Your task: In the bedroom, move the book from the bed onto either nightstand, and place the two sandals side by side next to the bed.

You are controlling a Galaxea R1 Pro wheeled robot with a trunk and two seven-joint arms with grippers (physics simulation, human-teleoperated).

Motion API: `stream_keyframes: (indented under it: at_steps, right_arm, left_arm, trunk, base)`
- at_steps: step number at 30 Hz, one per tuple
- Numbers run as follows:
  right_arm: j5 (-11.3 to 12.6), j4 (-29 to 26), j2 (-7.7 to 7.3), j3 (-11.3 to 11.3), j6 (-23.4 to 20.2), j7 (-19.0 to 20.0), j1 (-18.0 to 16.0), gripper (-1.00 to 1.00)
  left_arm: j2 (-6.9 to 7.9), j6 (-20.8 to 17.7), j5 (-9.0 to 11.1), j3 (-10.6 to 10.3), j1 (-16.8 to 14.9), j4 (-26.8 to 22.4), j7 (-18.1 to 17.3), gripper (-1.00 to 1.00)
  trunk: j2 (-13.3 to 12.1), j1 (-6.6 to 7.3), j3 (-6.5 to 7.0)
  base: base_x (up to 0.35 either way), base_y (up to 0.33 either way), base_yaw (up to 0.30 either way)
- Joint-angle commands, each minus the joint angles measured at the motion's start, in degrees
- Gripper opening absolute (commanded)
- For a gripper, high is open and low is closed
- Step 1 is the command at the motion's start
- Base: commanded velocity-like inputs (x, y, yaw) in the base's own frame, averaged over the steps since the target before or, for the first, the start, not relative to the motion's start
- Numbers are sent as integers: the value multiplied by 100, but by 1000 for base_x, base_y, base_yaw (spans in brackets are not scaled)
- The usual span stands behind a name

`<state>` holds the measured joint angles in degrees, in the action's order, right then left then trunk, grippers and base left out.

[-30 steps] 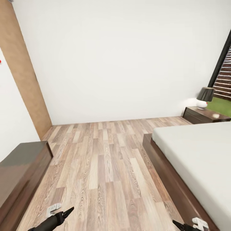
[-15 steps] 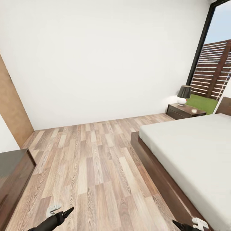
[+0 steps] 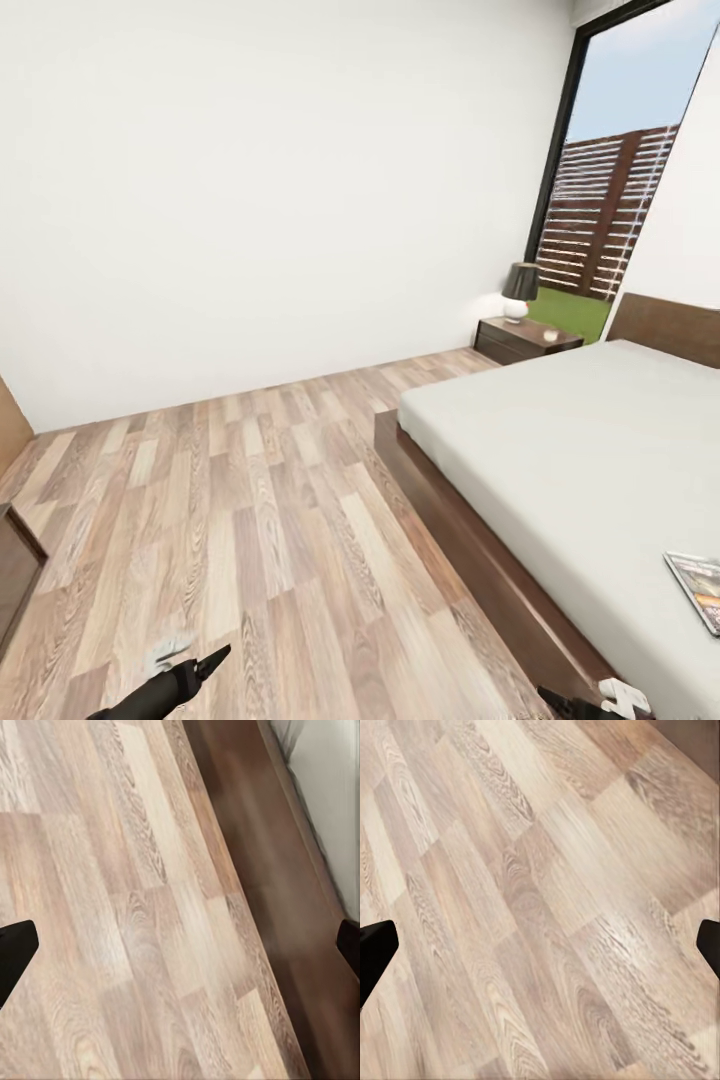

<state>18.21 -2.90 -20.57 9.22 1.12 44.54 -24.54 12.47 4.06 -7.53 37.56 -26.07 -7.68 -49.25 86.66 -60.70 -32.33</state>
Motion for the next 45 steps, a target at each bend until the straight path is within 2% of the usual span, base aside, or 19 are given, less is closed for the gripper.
stream_keyframes:
  at_steps: [1,11,23,45]
  right_arm:
    - [-36,9,0,45,11,20,-7,100]
    - [-30,9,0,45,11,20,-7,100]
    - [-28,9,0,45,11,20,-7,100]
    - [-28,9,0,45,12,21,-7,100]
  left_arm:
    - [1,42,-62,41,-3,3,-14,100]
    - [1,42,-57,45,-3,3,-14,100]
    - [1,42,-56,46,-3,3,-14,100]
    - [1,42,-56,49,-3,3,-14,100]
  trunk:
    - [3,-1,-6]
    - [3,-1,-6]
    - [3,-1,-6]
    - [3,-1,-6]
  base:
    - [161,95,-284]
    - [222,151,-284]
    - [68,46,-284]
    - [238,158,-284]
